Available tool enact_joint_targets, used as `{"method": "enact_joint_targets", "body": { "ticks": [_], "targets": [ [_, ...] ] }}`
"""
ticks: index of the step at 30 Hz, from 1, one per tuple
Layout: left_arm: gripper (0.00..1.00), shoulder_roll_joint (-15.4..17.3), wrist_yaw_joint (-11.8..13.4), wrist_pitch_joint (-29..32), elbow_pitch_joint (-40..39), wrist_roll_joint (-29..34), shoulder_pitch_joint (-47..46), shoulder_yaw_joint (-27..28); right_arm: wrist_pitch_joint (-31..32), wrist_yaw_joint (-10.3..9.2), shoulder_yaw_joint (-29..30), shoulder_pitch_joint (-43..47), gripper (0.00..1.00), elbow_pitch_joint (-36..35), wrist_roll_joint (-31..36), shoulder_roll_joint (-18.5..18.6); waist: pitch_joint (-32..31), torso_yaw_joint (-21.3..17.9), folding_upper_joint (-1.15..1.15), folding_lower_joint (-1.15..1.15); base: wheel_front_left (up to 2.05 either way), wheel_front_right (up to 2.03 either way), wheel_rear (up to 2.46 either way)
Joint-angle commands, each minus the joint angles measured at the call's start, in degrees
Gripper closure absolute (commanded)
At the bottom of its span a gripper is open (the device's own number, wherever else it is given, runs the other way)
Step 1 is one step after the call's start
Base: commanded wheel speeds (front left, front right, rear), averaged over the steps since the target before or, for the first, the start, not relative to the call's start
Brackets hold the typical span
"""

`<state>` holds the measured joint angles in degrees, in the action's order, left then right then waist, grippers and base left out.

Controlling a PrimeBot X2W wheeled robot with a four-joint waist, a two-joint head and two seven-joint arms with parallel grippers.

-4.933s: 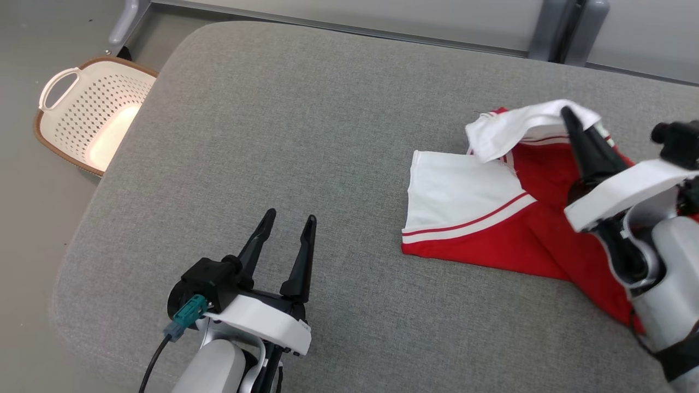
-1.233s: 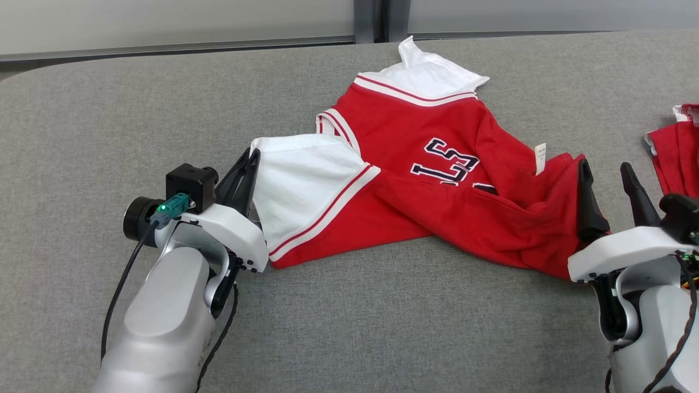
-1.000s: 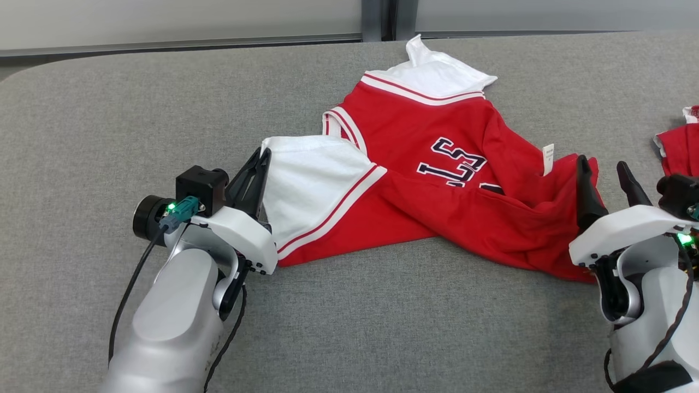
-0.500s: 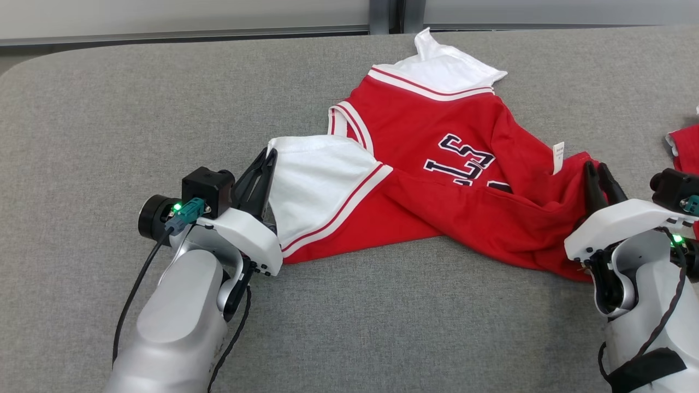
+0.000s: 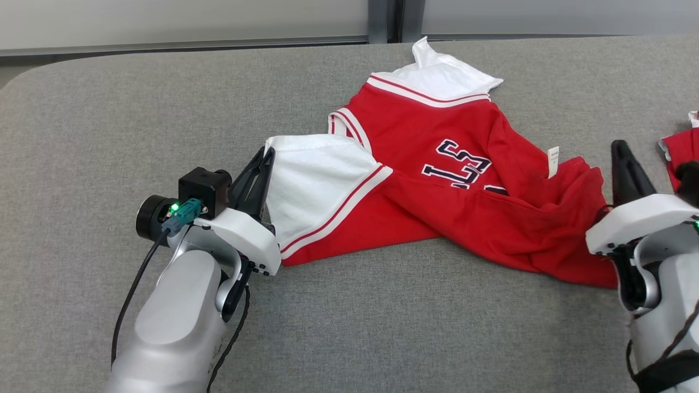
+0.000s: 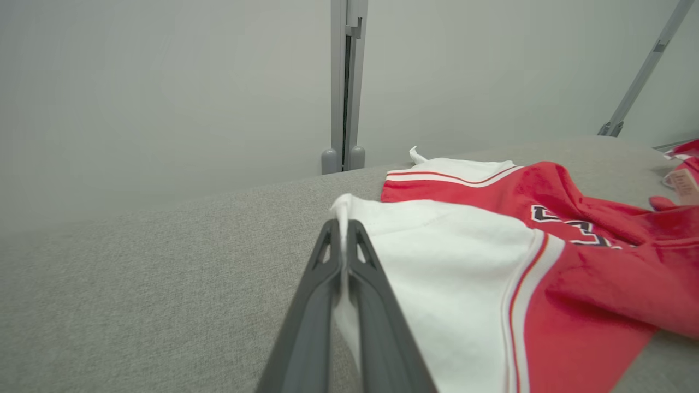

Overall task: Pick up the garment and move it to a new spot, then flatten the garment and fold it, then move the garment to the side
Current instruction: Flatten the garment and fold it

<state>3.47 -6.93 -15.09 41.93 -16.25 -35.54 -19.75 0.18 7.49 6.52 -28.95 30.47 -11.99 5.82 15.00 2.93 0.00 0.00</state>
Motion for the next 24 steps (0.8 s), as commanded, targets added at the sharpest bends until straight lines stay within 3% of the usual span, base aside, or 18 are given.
{"method": "enact_joint_targets", "body": {
  "ticks": [1, 10, 23, 24],
  "targets": [
    [1.00, 0.33, -0.01, -0.09, -0.43, 0.25, 0.79, 0.34, -1.38, 0.00, -0.65, 1.35, 1.00, -1.70, 0.68, 2.13, -0.34, 0.05, 0.00, 0.00, 0.00, 0.00, 0.00],
    [1.00, 0.53, 0.01, -0.09, -1.88, -0.31, 4.01, 1.93, -6.51, 0.00, -3.33, 8.12, 1.00, -10.87, -1.19, 6.86, -3.28, -0.45, 0.00, 0.00, 0.00, 0.00, 0.00],
    [1.00, 1.25, -0.15, -0.08, -9.25, 0.14, 16.08, 3.27, -9.39, 0.00, 0.32, 21.78, 1.00, -15.81, -1.56, 2.96, -7.98, 0.49, 0.00, 0.00, 0.00, 0.00, 0.00],
    [0.96, 1.31, -0.18, -0.08, -8.81, 0.00, 17.01, 3.06, -9.41, 0.00, 0.67, 22.10, 1.00, -15.75, -1.46, 2.82, -8.16, 0.70, 0.00, 0.00, 0.00, 0.00, 0.00]
  ]
}}
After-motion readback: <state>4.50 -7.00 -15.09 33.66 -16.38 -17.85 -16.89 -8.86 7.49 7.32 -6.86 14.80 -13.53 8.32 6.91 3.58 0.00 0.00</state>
